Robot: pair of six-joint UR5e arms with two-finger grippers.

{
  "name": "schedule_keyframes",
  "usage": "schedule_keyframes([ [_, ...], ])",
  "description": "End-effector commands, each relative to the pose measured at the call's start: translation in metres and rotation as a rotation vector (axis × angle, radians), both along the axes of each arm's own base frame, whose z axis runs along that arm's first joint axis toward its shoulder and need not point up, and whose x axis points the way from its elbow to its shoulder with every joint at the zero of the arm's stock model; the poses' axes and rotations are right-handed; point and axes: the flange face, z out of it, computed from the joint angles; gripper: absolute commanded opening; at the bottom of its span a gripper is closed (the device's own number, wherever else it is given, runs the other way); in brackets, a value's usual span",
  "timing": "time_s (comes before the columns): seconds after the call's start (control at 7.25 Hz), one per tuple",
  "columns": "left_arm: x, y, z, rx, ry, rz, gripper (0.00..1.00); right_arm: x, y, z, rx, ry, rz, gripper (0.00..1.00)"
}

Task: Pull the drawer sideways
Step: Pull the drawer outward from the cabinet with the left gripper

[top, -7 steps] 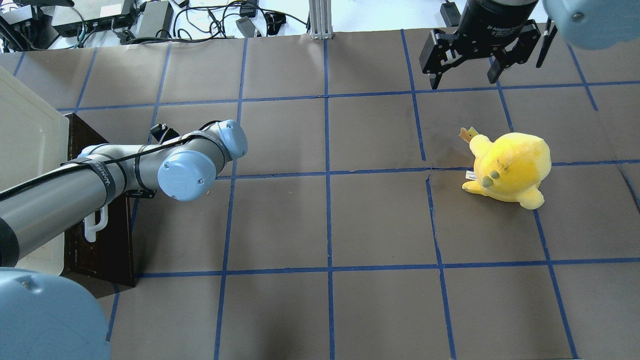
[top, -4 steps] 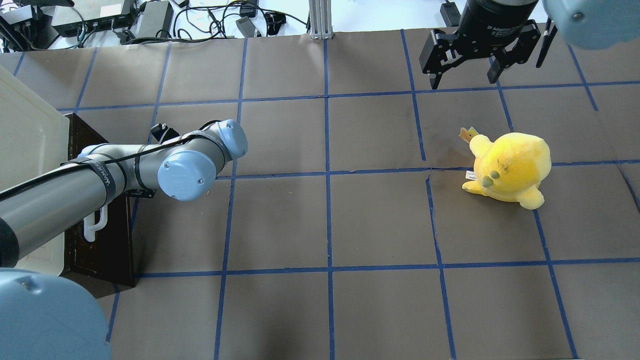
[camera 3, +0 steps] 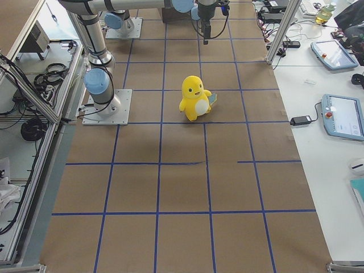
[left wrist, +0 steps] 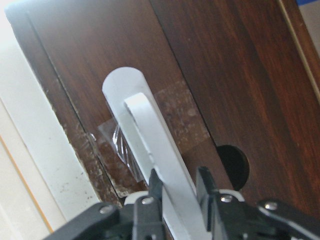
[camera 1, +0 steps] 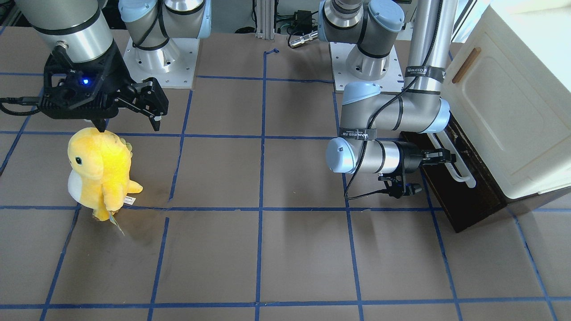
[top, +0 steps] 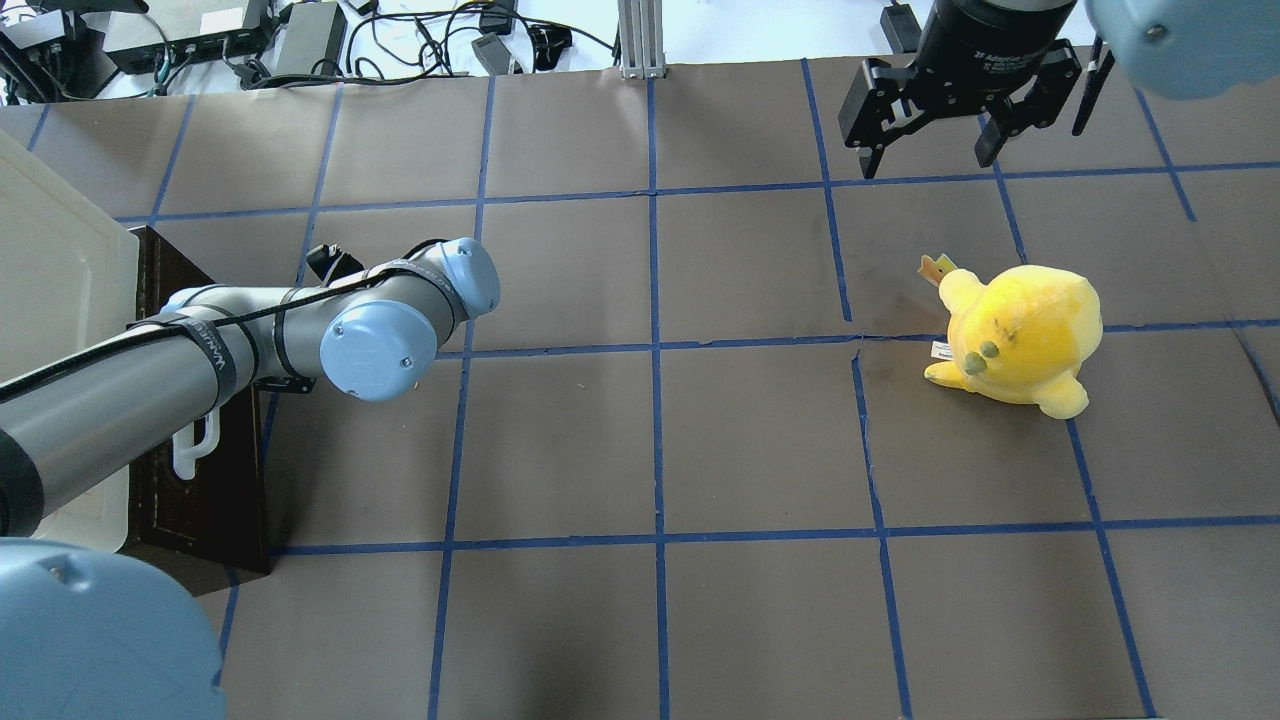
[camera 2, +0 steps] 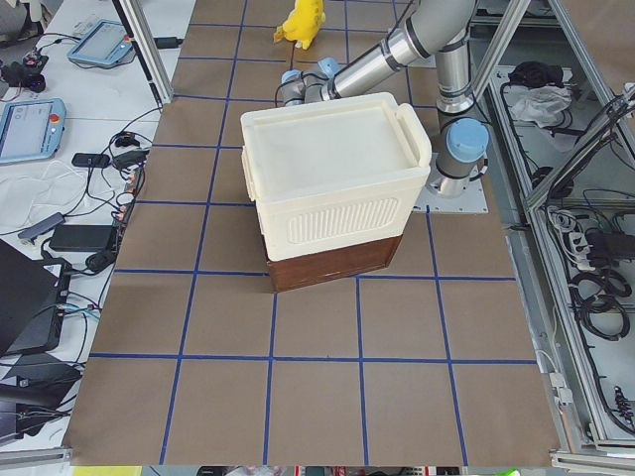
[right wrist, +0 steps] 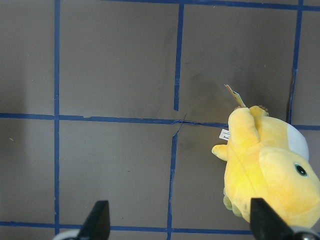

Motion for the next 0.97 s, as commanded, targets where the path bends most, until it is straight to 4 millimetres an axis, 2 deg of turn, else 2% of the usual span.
schedule_keyframes([
  [0.0, -0.01, 0.0, 0.0, 0.0, 0.001, -0.02, 0.23, 0.0, 0.0, 0.0, 0.0, 0.0, 0.0, 1.0],
  [0.28, -0.021, 0.0, 0.001, -0.002, 0.002, -0.042, 0.23, 0.0, 0.0, 0.0, 0.0, 0.0, 0.0, 1.0],
  [0.55, -0.041, -0.004, 0.008, -0.021, 0.007, -0.079, 0.23, 0.0, 0.0, 0.0, 0.0, 0.0, 0.0, 1.0],
  [0.83, -0.05, -0.006, 0.012, -0.026, 0.021, -0.087, 0.23, 0.0, 0.0, 0.0, 0.0, 0.0, 0.0, 1.0],
])
